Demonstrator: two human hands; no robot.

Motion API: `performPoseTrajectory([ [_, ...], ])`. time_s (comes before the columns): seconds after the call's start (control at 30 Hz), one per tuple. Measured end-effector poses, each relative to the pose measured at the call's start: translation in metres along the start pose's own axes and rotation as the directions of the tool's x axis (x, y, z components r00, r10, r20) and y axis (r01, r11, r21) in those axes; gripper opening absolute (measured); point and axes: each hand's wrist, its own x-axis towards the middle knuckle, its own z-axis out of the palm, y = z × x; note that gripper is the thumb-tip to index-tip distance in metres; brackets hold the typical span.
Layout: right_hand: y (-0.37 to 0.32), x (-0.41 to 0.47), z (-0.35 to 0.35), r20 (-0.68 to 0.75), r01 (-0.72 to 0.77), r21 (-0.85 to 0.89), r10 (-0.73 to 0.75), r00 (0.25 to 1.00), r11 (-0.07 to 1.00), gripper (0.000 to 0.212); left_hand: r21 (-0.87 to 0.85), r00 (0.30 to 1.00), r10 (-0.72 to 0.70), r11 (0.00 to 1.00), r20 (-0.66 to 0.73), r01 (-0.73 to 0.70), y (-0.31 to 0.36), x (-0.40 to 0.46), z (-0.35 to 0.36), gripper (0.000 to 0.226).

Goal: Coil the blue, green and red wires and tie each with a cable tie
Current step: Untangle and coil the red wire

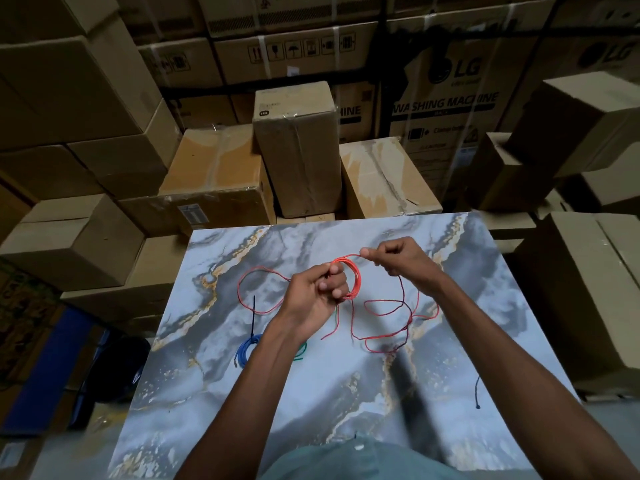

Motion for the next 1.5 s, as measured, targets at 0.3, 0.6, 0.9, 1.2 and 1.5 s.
performPoseTrajectory([
  [0.3, 0.057, -0.014, -0.003, -0.054, -0.097, 0.155, 0.106, 0.993, 0.983, 0.019, -0.101, 0.949, 0.149, 0.978, -0.278, -0.183, 0.042, 0.01, -0.054, 0.019],
  [0.6, 0.018, -0.03, 0.063, 0.351, 0.362, -0.699, -0.145, 0.925, 0.617, 0.027, 0.089, 0.833, 0.315, 0.947, -0.455, -0.309, 0.036, 0.025, -0.049, 0.034],
  [0.9, -0.051, -0.024, 0.072, 0.451, 0.521, -0.617, -0.278, 0.848, 0.589, 0.024, 0.477, 0.879, 0.426, 0.831, -0.216, -0.285, 0.007, 0.021, -0.055, 0.035],
  [1.2, -0.022, -0.018, 0.051, 0.341, -0.116, -0.504, 0.321, 0.883, 0.856, 0.054, -0.032, 0.874, 0.328, 0.931, -0.358, -0.363, 0.021, 0.01, -0.059, 0.027],
  [1.5, -0.012, 0.0, 0.079, 0.157, -0.078, -0.183, 0.108, 0.982, 0.98, 0.051, -0.083, 0.959, 0.22, 0.968, -0.176, -0.237, 0.015, -0.001, -0.041, 0.023],
])
